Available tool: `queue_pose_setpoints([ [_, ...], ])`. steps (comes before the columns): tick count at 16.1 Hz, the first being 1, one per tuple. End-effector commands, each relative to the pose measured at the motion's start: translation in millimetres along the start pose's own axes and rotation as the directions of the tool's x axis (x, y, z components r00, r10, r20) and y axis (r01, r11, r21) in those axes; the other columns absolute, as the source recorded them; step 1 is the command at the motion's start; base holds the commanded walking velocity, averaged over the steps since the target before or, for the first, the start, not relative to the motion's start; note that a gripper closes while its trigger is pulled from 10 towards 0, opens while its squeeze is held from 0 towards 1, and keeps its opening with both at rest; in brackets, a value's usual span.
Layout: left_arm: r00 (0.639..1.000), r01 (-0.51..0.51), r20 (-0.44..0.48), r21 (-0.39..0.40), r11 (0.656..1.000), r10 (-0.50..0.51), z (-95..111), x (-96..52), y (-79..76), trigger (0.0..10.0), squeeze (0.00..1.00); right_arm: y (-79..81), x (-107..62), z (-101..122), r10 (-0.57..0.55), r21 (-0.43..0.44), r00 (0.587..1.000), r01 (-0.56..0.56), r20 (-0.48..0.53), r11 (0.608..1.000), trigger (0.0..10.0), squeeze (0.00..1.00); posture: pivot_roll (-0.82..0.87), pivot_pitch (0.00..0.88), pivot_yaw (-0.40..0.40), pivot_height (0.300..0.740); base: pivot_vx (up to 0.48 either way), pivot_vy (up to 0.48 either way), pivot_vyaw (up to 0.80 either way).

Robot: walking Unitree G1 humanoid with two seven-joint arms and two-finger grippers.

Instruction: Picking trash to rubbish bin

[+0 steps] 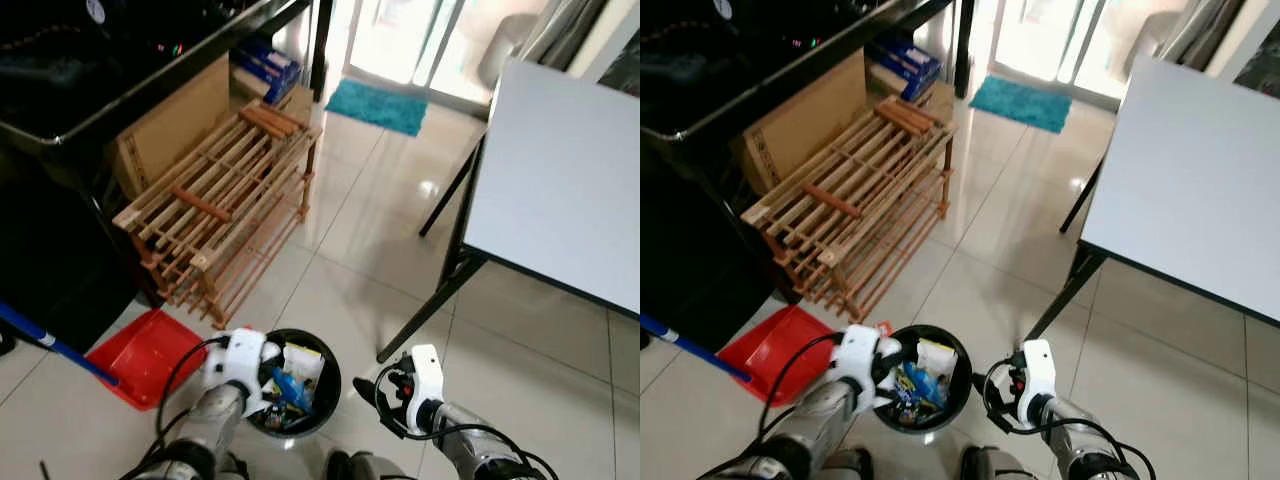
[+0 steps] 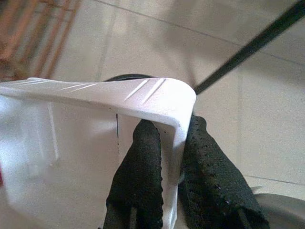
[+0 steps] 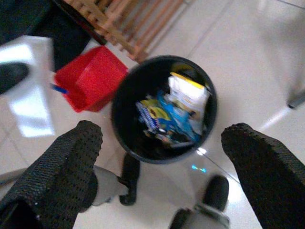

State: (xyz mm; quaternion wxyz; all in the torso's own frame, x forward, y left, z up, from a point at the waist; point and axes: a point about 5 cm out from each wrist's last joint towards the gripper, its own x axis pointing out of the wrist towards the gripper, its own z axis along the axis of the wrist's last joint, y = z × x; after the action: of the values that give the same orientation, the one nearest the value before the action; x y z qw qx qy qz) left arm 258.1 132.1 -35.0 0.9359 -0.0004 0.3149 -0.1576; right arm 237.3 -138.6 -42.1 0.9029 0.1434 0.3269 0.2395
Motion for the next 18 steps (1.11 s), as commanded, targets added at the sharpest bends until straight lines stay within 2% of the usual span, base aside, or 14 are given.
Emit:
queue_pose_setpoints([
  [1, 0.998, 0.056, -0.002, 0.006, 0.998, -0.056, 0.4, 2.5, -11.4, 10.0, 0.00, -2.1, -4.7, -4.9, 0.019, 0.024, 1.000, -0.019, 0.002, 1.000, 10.0, 0.00, -0.11, 0.267, -0.122, 0.740, 0.000, 0.000, 0.00],
  [3, 0.993, 0.108, 0.039, -0.003, 0.994, -0.108, 9.2, 5.3, -18.6, 10.0, 0.00, 6.4, -5.5, -9.8, 0.105, 0.042, 0.994, -0.106, 0.007, 0.994, 10.0, 0.00, -0.13, 0.289, -0.124, 0.740, 0.000, 0.000, 0.00],
  [6, 0.982, 0.171, 0.082, -0.030, 0.985, -0.168, 20.9, 8.2, -24.7, 10.0, 0.00, 13.2, -8.7, -15.4, 0.153, 0.048, 0.988, -0.154, 0.023, 0.987, 10.0, 0.00, -0.16, 0.319, -0.131, 0.740, 0.000, 0.000, 0.00],
  [9, 0.978, 0.170, 0.125, -0.014, 0.985, -0.167, 39.8, 11.7, -21.6, 10.0, 0.00, 17.3, -14.6, -16.6, 0.182, 0.051, 0.982, -0.184, 0.041, 0.982, 10.0, 0.00, -0.18, 0.335, -0.139, 0.740, 0.000, 0.000, 0.00],
  [12, 0.977, 0.163, 0.147, -0.025, 0.986, -0.158, 48.5, 12.5, -17.3, 10.0, 0.00, 19.7, -19.0, -18.2, 0.190, 0.053, 0.981, -0.192, 0.046, 0.980, 10.0, 0.00, -0.19, 0.340, -0.139, 0.740, 0.000, 0.000, 0.00],
  [13, 0.978, 0.156, 0.148, -0.027, 0.987, -0.150, 46.6, 11.5, -14.9, 10.0, 0.60, 21.6, -20.4, -18.5, 0.192, 0.056, 0.980, -0.195, 0.054, 0.979, 10.0, 0.00, -0.20, 0.338, -0.138, 0.740, 0.000, 0.000, 0.00],
  [14, 0.978, 0.154, 0.147, -0.028, 0.988, -0.148, 45.9, 11.2, -14.2, 10.0, 0.60, 22.0, -20.7, -18.7, 0.192, 0.057, 0.980, -0.195, 0.055, 0.979, 10.0, 0.00, -0.20, 0.338, -0.138, 0.740, 0.000, 0.000, 0.00],
  [15, 0.979, 0.151, 0.145, -0.048, 0.987, -0.143, 43.8, 10.8, -13.1, 10.0, 1.00, 23.2, -21.9, -18.8, 0.193, 0.060, 0.980, -0.196, 0.054, 0.979, 10.0, 0.00, -0.20, 0.338, -0.138, 0.740, 0.000, 0.000, 0.00],
  [18, 0.980, 0.143, 0.148, -0.074, 0.987, -0.131, 40.8, 9.1, -9.0, 10.0, 1.00, 25.8, -24.6, -19.0, 0.196, 0.066, 0.980, -0.198, 0.046, 0.978, 10.0, 0.00, -0.19, 0.352, -0.145, 0.740, 0.000, 0.000, 0.00],
])
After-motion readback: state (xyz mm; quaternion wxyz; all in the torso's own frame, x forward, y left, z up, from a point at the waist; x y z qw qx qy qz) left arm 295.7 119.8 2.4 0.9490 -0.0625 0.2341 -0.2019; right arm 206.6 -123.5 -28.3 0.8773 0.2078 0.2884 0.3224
